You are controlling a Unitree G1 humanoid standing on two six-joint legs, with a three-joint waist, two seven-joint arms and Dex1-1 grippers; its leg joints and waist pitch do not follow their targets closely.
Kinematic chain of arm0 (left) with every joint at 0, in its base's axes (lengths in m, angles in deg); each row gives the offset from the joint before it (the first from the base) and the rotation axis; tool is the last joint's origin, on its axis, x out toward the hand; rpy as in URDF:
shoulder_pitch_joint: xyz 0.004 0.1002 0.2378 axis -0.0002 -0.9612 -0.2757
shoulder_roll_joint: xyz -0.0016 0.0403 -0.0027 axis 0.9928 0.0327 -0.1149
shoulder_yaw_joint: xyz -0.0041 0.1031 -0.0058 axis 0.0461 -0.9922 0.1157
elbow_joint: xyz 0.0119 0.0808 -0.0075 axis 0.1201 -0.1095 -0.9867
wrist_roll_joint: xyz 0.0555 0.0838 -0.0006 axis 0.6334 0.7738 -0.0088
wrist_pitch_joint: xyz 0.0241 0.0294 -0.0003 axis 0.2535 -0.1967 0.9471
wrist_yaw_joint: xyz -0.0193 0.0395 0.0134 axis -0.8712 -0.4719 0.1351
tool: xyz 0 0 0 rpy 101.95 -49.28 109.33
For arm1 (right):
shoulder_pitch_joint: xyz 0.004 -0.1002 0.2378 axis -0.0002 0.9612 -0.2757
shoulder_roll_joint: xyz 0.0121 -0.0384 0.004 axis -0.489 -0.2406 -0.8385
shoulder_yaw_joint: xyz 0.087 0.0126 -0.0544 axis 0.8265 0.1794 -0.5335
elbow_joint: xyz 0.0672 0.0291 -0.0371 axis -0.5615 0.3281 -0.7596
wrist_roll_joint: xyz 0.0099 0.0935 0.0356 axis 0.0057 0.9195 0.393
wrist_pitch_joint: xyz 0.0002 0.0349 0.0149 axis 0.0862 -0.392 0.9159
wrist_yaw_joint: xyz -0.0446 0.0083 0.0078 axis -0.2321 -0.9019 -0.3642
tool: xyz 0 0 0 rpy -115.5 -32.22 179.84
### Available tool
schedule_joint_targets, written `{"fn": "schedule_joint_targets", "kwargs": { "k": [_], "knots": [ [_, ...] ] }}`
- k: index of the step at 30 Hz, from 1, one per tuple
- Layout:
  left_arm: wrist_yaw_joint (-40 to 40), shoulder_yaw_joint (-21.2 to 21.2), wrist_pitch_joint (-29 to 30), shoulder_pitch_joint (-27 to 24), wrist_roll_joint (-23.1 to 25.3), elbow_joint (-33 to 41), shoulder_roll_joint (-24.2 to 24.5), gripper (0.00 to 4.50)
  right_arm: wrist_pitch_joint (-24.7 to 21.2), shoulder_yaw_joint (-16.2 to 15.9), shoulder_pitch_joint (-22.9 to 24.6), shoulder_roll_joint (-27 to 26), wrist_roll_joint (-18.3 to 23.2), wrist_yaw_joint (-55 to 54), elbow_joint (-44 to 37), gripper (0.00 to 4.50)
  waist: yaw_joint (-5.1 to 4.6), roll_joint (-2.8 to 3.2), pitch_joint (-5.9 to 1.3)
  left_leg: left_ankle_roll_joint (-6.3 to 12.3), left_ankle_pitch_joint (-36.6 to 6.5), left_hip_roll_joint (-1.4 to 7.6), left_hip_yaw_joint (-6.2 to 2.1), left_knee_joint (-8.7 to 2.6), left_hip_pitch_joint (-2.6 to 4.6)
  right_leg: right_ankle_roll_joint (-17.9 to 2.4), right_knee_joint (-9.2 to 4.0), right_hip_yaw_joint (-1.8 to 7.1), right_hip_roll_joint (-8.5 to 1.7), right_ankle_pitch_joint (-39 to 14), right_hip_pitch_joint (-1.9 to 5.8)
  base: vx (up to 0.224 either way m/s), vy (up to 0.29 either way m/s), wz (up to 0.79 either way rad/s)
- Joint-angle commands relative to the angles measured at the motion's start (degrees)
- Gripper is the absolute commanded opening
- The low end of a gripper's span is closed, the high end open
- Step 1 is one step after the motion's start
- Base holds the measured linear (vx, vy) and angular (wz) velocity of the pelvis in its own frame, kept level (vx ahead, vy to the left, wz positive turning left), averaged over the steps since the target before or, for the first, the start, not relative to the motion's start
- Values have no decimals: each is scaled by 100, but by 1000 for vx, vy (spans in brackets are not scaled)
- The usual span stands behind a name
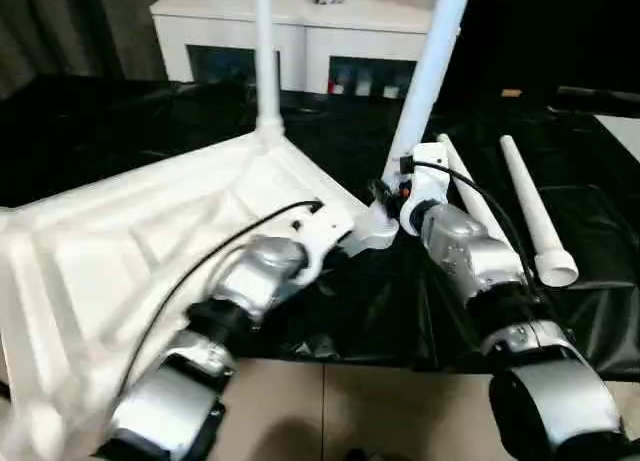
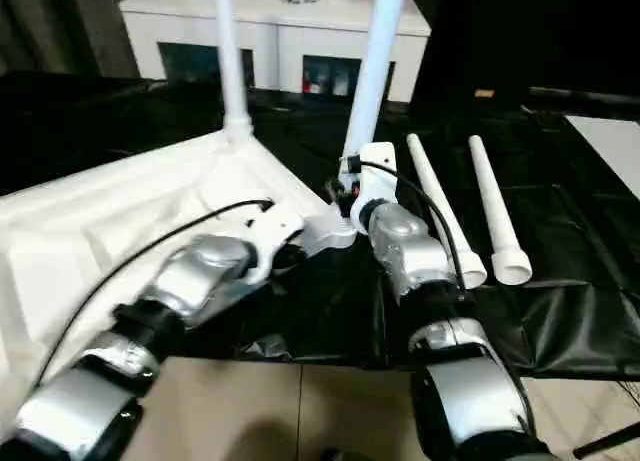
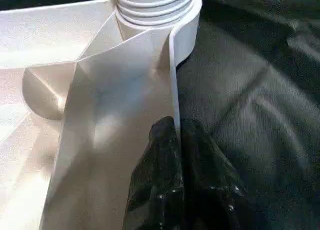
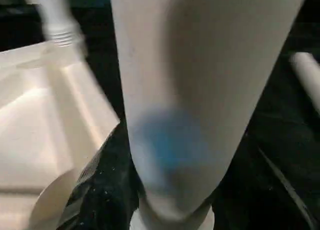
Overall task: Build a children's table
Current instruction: Rotate leg to tighten
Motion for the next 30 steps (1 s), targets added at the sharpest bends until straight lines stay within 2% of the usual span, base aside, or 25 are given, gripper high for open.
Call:
{"fn": "schedule_joint_targets", "kwargs": {
  "k": [1,2,4,6,7,11,13,14,15,16,17,18,19,21,23,24,25,27,28,29,30],
  "knots": [
    [172,-56,-149,250,-292,275,-336,0,-284,117,308,35,-157,-399,828,182,-6,63,-299,326,-1579,135,-55,-505,-148,-401,-433,200,-403,-2964,306,0,0,0],
    [105,-33,-128,307,-340,246,-453,0,-245,105,254,-16,-165,-475,932,182,5,29,-306,352,-1510,132,-43,-501,-145,-433,-421,217,-401,-2903,293,0,0,0],
    [-54,-6,-112,378,-292,165,-521,0,-147,79,136,-106,-219,-595,1201,182,23,46,-334,405,-1166,132,-31,-496,-182,-664,-319,287,-399,-2523,295,0,0,0],
    [-83,24,-99,383,-270,137,-509,0,-104,98,96,-120,-231,-622,1288,182,45,34,-338,454,-1033,128,-7,-485,-180,-794,-284,319,-394,-2335,284,0,0,0],
    [-128,33,-106,389,-166,92,-409,0,29,134,21,-143,-260,-633,1453,182,64,52,-332,486,-1012,124,10,-482,-165,-849,-274,333,-394,-2322,270,0,0,0],
    [-160,113,-159,429,-80,-35,-269,0,345,225,-70,-195,-189,-346,1549,182,68,58,-349,557,-936,125,22,-471,-184,-877,-261,337,-388,-2364,279,0,0,0],
    [-172,93,-275,460,-9,-140,-146,0,560,265,-142,-203,-112,-110,1492,238,84,87,-352,588,-823,145,13,-472,-195,-928,-234,344,-387,-2256,290,0,0,0],
    [-174,86,-300,469,2,-160,-128,0,589,271,-159,-199,-102,-76,1487,238,88,83,-354,595,-790,146,12,-471,-202,-938,-227,343,-381,-2223,291,0,0,0],
    [-177,76,-336,482,16,-189,-102,0,627,280,-184,-194,-88,-25,1480,261,108,87,-365,598,-724,161,14,-470,-186,-1004,-207,350,-378,-2108,290,0,0,0],
    [-129,101,-346,506,-6,-197,-56,0,704,306,-239,-180,-79,66,1436,261,120,119,-376,592,-671,166,12,-462,-183,-1058,-184,357,-383,-2002,287,0,0,0],
    [-89,111,-367,524,-15,-197,-22,0,736,315,-260,-160,-70,135,1375,269,155,85,-417,637,-393,166,22,-441,-218,-1149,-122,370,-389,-1620,322,0,0,0],
    [-45,116,-403,546,-15,-198,17,0,773,324,-282,-132,-63,219,1308,278,166,79,-449,677,-163,166,13,-423,-236,-1228,-45,385,-384,-1346,339,0,0,0],
    [11,86,-501,562,20,-197,77,0,798,329,-289,-89,-58,299,1205,287,219,76,-439,959,235,146,31,-389,-288,-1373,16,400,-378,-983,331,0,0,0],
    [84,44,-606,574,61,-196,148,0,801,339,-279,-33,-41,449,1071,305,257,115,-457,1135,416,139,49,-359,-266,-1449,35,398,-365,-837,303,0,0,0],
    [319,-36,-844,569,79,-177,252,0,770,349,-194,62,6,761,784,322,281,94,-442,1254,432,148,69,-354,-265,-1477,27,396,-357,-852,285,0,0,0],
    [385,-49,-871,562,78,-156,292,0,684,325,-91,127,37,937,553,329,315,110,-434,1318,430,142,77,-347,-265,-1465,20,398,-350,-894,290,0,0,0],
    [597,-112,-1003,520,78,-84,384,0,536,220,131,263,58,1289,131,338,373,167,-441,1362,496,154,79,-333,-246,-1444,26,398,-349,-854,274,0,0,0],
    [762,-147,-1063,476,61,-10,446,0,428,131,301,363,69,1528,-181,357,433,134,-444,1420,689,174,79,-331,-244,-1458,71,414,-348,-700,263,0,0,0],
    [1148,-218,-1236,336,0,190,601,0,13,-30,724,625,243,2135,-902,365,463,187,-437,1465,718,144,81,-316,-248,-1448,60,404,-324,-677,275,0,0,0],
    [1458,-272,-1313,221,-58,353,722,0,-310,-172,1047,858,380,2626,-1399,373,516,180,-435,1515,741,169,81,-311,-245,-1401,70,423,-329,-591,280,0,0,0],
    [1596,-297,-1330,171,-83,425,776,0,-438,-241,1188,967,433,2849,-1605,382,549,160,-433,1567,773,176,78,-313,-242,-1391,79,423,-323,-537,289,0,0,0]
  ]
}}
